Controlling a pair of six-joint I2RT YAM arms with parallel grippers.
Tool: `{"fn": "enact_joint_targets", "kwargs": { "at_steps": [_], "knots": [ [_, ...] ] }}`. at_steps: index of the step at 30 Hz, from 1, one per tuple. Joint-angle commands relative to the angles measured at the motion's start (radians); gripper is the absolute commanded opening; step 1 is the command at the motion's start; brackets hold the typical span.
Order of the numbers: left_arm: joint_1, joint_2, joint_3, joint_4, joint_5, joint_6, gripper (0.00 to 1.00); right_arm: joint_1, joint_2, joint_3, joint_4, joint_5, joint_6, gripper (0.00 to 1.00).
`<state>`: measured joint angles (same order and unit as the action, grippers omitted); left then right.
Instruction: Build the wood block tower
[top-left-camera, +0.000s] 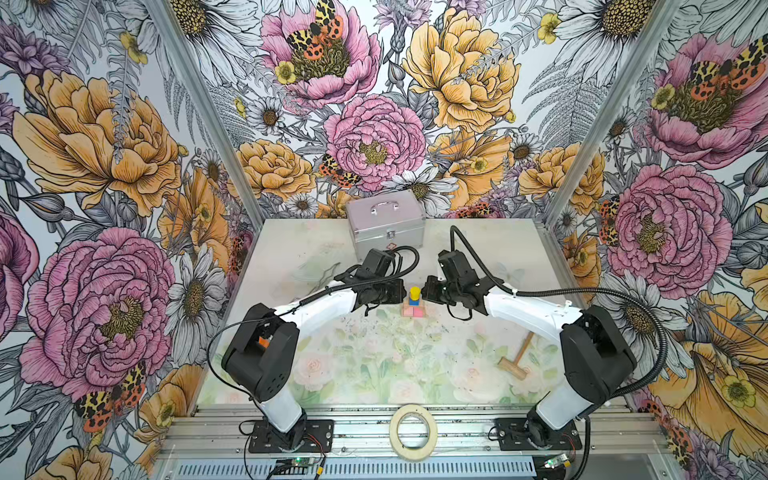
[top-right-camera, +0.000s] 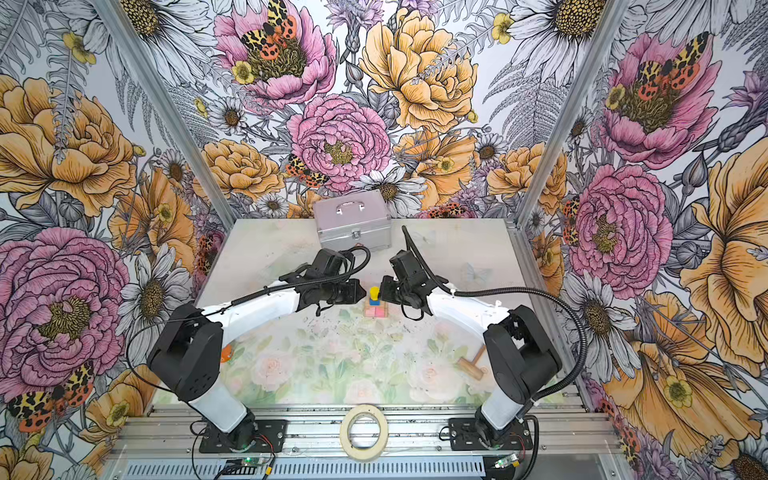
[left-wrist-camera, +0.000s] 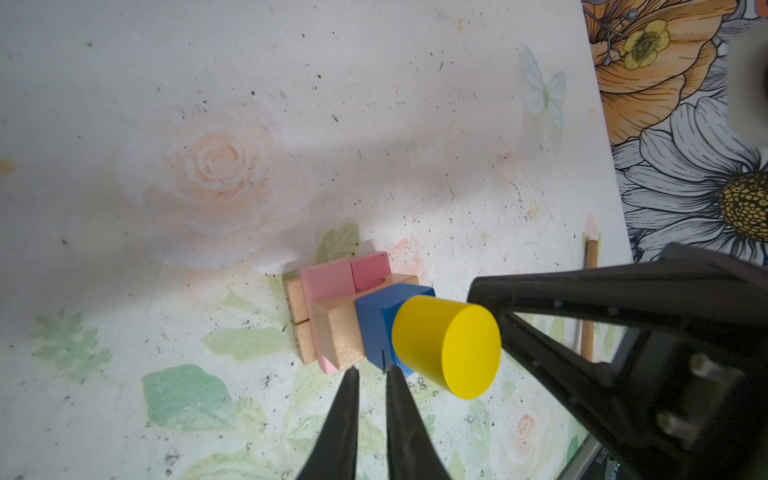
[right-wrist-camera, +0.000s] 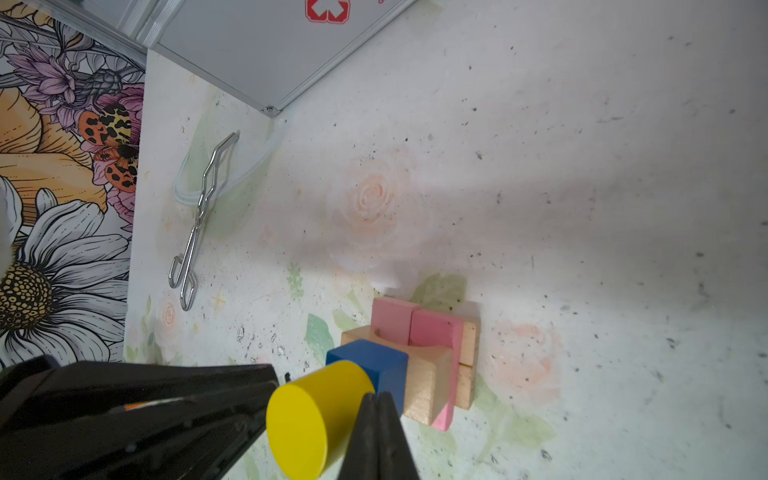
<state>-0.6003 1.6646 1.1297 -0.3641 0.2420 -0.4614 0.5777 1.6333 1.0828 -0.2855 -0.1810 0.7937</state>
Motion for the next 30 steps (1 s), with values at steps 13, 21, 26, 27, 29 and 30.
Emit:
{"fn": "enact_joint_targets", "kwargs": {
  "at_steps": [13, 21, 26, 27, 29, 30],
  "knots": [
    [-0.007, 0.017, 0.036, -0.015, 0.001, 0.023, 0.16, 0.011, 0.020, -0.007, 0.034, -0.005, 0.007, 0.00],
    [-0.007, 0.020, 0.039, -0.018, 0.000, 0.024, 0.16, 0.011, 0.023, -0.007, 0.039, -0.007, 0.008, 0.00],
    [-0.008, 0.018, 0.039, -0.019, -0.003, 0.024, 0.16, 0.012, 0.023, -0.009, 0.038, -0.005, 0.008, 0.00],
    [-0.008, 0.019, 0.039, -0.019, -0.003, 0.023, 0.16, 0.013, 0.022, -0.011, 0.038, -0.005, 0.009, 0.00],
    [-0.009, 0.019, 0.039, -0.018, 0.000, 0.024, 0.16, 0.013, 0.021, -0.012, 0.038, -0.002, 0.009, 0.00],
    [-0.010, 0.020, 0.038, -0.018, 0.000, 0.024, 0.16, 0.013, 0.020, -0.013, 0.038, -0.002, 0.009, 0.00]
  ]
}}
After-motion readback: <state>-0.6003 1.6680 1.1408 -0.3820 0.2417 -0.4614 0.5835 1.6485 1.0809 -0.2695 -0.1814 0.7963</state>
